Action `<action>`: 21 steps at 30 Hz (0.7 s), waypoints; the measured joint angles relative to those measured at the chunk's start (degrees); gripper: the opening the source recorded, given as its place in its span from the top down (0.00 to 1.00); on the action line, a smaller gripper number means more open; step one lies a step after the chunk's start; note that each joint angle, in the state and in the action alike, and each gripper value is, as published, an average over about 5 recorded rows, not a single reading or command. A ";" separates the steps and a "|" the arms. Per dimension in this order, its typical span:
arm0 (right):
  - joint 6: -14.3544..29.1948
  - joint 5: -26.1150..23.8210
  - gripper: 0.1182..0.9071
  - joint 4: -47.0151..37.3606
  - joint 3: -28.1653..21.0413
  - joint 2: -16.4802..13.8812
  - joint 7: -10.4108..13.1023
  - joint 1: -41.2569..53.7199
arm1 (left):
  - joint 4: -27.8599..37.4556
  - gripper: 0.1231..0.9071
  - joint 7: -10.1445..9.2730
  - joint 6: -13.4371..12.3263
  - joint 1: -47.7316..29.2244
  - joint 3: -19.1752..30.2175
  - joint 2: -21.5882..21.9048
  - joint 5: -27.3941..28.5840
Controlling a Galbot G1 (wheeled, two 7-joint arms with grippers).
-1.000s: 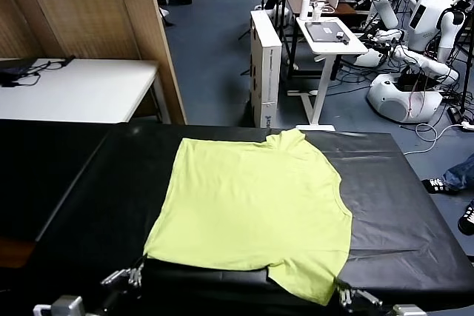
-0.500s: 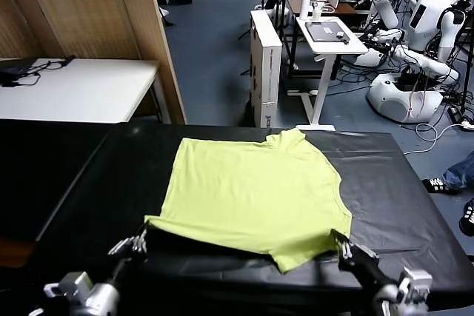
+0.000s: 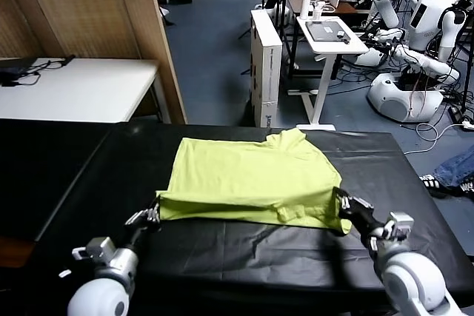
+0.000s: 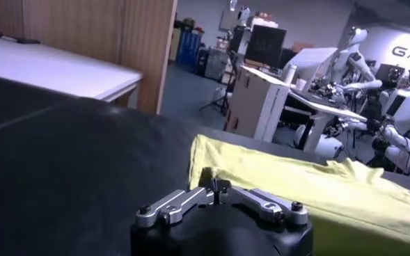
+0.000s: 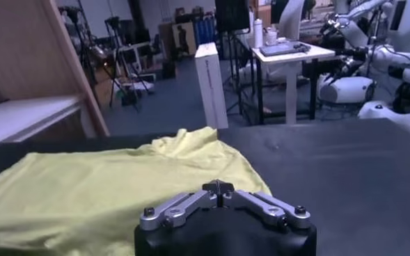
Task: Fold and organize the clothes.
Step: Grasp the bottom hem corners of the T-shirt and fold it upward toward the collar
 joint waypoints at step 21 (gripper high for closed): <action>-2.25 0.35 0.96 -6.24 -3.62 0.09 -0.46 5.28 | 11.51 0.97 -0.90 0.26 -11.67 7.34 6.05 -1.72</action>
